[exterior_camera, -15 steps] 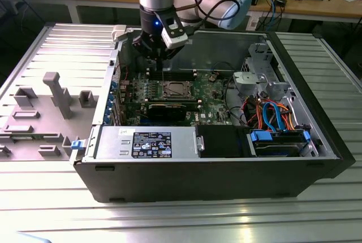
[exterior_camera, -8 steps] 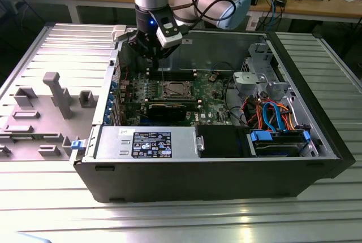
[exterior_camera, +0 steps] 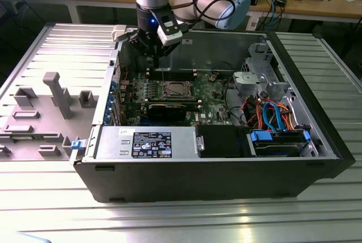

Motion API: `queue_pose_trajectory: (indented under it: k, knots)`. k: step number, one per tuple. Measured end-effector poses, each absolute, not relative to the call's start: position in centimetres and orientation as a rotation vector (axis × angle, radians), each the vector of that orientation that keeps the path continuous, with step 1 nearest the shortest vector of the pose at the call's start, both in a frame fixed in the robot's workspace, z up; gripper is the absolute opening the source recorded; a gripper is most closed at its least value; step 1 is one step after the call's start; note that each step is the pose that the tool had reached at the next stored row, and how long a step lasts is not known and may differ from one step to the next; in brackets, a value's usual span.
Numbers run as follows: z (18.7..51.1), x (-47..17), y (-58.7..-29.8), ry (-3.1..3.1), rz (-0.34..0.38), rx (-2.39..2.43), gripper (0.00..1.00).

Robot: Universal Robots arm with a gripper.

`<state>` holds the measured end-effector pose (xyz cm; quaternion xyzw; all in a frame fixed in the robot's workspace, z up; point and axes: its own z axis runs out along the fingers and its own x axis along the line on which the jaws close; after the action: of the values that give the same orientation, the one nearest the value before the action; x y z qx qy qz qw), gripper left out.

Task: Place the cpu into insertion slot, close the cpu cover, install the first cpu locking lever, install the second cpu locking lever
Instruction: 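Install the first cpu locking lever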

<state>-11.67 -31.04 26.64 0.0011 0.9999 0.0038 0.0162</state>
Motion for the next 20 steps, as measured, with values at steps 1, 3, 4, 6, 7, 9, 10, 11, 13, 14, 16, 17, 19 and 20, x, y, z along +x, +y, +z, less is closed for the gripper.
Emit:
queue_pose_trajectory:
  k: [1,3,4,6,7,9,10,11,13,14,16,17,19,20]
  knots:
    - [26.6,-11.5,-31.0,3.109,0.012,0.003,0.11]
    - [26.6,-11.2,-30.9,3.109,0.012,0.003,0.11]
    - [26.6,-11.1,-30.8,3.109,0.012,0.003,0.11]
    - [26.5,-10.9,-30.8,3.109,0.012,0.003,0.11]
    - [26.5,-10.8,-30.8,3.109,0.012,0.003,0.11]
    - [26.5,-10.8,-30.8,3.109,0.012,0.003,0.11]
    - [26.5,-10.8,-30.8,3.109,0.011,0.003,0.11]
    - [26.5,-10.8,-30.8,3.109,0.011,0.003,0.11]
    - [26.5,-10.8,-30.8,3.109,0.01,0.003,0.11]
    - [26.5,-10.8,-30.8,3.109,0.01,0.003,0.11]
    - [26.5,-10.3,-30.8,3.109,0.007,0.003,0.11]
    - [26.4,-9.9,-30.8,3.109,0.006,0.003,0.11]
    - [26.3,-9.5,-30.8,3.109,0.004,0.003,0.11]
    - [26.3,-9.5,-30.8,3.109,0.003,0.003,0.11]
